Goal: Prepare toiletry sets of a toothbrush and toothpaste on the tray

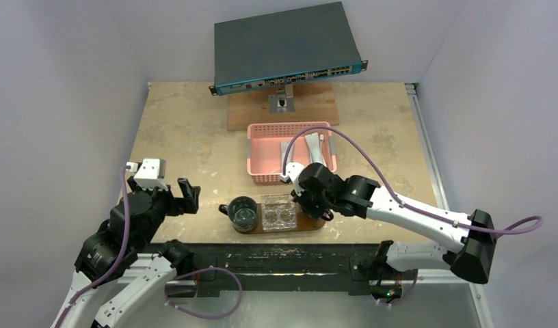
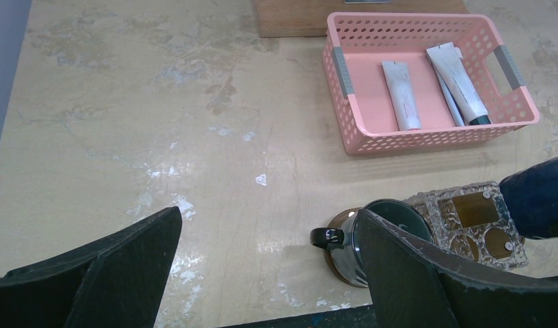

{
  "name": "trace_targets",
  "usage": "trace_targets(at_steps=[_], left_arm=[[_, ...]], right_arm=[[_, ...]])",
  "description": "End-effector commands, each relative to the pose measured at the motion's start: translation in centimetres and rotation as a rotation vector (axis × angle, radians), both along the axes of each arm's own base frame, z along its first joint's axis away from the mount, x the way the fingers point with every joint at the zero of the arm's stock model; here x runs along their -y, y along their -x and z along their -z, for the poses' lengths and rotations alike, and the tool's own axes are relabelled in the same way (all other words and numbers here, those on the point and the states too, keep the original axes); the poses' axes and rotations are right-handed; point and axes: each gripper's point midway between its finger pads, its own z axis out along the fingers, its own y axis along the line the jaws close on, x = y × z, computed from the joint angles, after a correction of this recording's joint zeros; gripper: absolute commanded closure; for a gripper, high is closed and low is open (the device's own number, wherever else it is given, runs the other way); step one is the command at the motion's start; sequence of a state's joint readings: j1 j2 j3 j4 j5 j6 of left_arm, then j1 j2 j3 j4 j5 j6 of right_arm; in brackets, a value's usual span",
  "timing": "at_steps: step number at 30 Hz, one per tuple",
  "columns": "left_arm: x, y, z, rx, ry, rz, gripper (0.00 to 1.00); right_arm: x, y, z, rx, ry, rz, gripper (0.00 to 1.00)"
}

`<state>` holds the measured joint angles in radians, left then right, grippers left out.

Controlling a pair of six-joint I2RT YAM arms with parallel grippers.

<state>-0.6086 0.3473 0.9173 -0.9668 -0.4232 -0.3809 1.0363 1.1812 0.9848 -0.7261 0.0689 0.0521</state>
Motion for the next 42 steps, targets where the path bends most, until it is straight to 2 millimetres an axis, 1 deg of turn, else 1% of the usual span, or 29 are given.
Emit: trace_targets(at_steps=[1,7,14,21,29,32,42], left_arm=[[0.1,-0.3,-0.1,0.014,-0.001,-0.002,0.00],[0.0,-0.3,-0.1,0.013,-0.002,-0.006,0.00],[0.0,-0.3,-0.1,0.012,-0.004,-0.005,0.00],[0.0,-0.3,0.0,0.010,-0.007,-0.006,0.00],[0.1,-0.4,0.1,0.003,-0.010,-0.005,0.00],[0.1,-0.4,0.1,0.004,-0.010,-0.005,0.00],[0.1,-0.5,0.2,-0.002,-0.014,-0.006,0.00]], right_arm=[[-1.3,-1.0,-0.7,0.033,-0.051,0.082,1.00],[-1.2,-1.6,0.1,0.014,-0.004,0.161,1.00],[-1.2,-1.7,0.8,-0.010,-0.024,0.260,1.00],[-1.2,-1.3,2.4,-0.039,-0.031,0.295,1.00],[-0.8,-1.3,2.6,-0.023,-0.040,0.324,1.00],[-0.6,-1.3,3.0,-0.022,-0.032,0.326,0.98],[-1.4,-1.2,3.5,-0.039,-0.035,0.302,0.88]])
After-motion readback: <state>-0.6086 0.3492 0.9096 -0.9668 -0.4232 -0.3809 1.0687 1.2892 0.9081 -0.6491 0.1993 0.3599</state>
